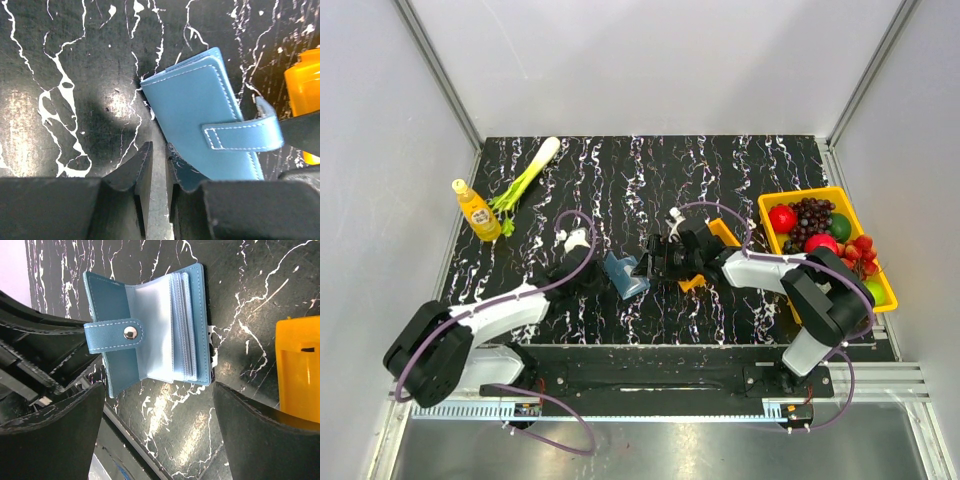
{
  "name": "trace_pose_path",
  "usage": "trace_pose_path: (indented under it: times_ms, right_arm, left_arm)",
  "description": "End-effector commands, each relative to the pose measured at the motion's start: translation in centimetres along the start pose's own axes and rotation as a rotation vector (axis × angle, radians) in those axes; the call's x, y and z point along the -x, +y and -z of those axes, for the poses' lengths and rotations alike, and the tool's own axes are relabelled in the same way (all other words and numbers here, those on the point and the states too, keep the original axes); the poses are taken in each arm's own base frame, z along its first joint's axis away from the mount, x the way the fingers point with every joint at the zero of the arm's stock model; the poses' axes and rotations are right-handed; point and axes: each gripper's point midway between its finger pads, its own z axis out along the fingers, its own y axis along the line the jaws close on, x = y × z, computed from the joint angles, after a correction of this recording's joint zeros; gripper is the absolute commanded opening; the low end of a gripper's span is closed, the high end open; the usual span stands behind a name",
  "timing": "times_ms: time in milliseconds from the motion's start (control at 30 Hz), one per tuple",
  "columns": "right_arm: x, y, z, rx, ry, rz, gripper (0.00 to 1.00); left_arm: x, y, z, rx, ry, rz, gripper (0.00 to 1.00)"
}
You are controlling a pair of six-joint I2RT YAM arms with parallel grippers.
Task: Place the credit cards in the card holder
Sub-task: Close the card holder at the center of the board.
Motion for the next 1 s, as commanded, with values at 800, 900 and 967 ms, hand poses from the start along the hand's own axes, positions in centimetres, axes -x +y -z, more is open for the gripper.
trace_pose_path:
  times_ms: [800, 900, 967]
  right_arm:
    - [3.5, 0.7, 1.5, -0.091, -0.137, 0.086, 0.97]
    - [3.1, 1.1, 1.0, -0.056, -0.122, 0.053, 0.91]
    - [2.8, 1.2, 0.8, -0.042, -0.113, 0.043, 0.89]
  left_arm:
    - [2.9, -4.5, -1.2, -0.158, -0.075, -0.008, 0.25]
    - [3.5, -5.2, -0.9, -0.186, -0.098, -0.010, 0.27]
    - [3.4, -5.2, -1.2, -0.176, -0.084, -0.022, 0.27]
